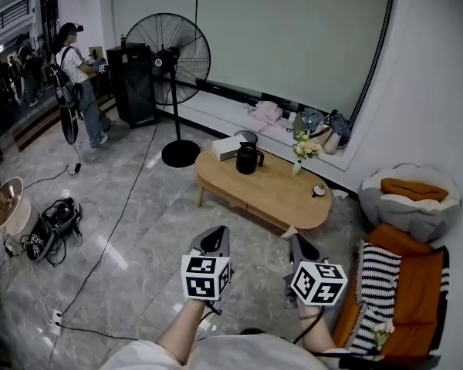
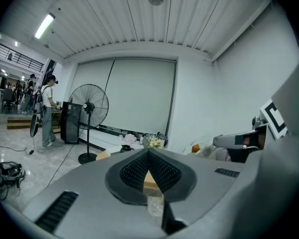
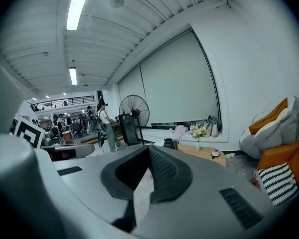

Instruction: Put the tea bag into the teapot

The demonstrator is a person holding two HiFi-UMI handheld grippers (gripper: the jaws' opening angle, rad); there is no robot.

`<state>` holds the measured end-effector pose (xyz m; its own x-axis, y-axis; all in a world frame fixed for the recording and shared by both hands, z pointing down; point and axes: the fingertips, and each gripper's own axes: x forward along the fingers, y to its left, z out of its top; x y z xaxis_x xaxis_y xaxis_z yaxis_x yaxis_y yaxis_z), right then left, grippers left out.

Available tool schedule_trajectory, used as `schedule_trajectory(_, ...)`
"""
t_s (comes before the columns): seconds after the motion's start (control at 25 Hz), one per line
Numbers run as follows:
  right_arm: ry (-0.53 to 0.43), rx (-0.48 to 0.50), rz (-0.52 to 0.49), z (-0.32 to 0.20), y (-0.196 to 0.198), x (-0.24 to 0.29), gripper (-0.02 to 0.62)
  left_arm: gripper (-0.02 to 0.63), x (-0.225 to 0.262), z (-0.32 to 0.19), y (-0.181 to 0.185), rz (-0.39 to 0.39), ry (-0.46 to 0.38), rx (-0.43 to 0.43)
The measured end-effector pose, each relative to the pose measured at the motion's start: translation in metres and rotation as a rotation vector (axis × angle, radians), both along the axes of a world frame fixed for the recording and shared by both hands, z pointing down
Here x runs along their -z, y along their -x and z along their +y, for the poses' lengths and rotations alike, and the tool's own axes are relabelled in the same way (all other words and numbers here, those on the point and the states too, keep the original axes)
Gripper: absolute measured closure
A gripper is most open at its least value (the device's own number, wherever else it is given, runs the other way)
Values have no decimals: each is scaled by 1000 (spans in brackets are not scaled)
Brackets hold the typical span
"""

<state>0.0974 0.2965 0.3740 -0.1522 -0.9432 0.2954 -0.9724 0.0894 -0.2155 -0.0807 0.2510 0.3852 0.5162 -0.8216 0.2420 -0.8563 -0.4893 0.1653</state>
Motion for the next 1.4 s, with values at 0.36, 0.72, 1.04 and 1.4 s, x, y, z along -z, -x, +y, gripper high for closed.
schedule_trajectory(0.36, 28, -10, 3, -19, -12, -13, 561, 589, -18, -16, -10, -48, 23, -23)
schedule_trajectory(0.72, 45, 9, -29, -81, -39, -25, 561, 589, -34, -71, -27, -85, 60, 17)
schedule_trajectory(1.04, 31, 45, -19, -148, -69, -14, 561, 589, -24, -131, -52, -80, 42, 70)
schedule_trajectory(1.4, 26, 82, -20, -204, -93, -11, 561, 589, -19, -179, -71, -69, 39, 108)
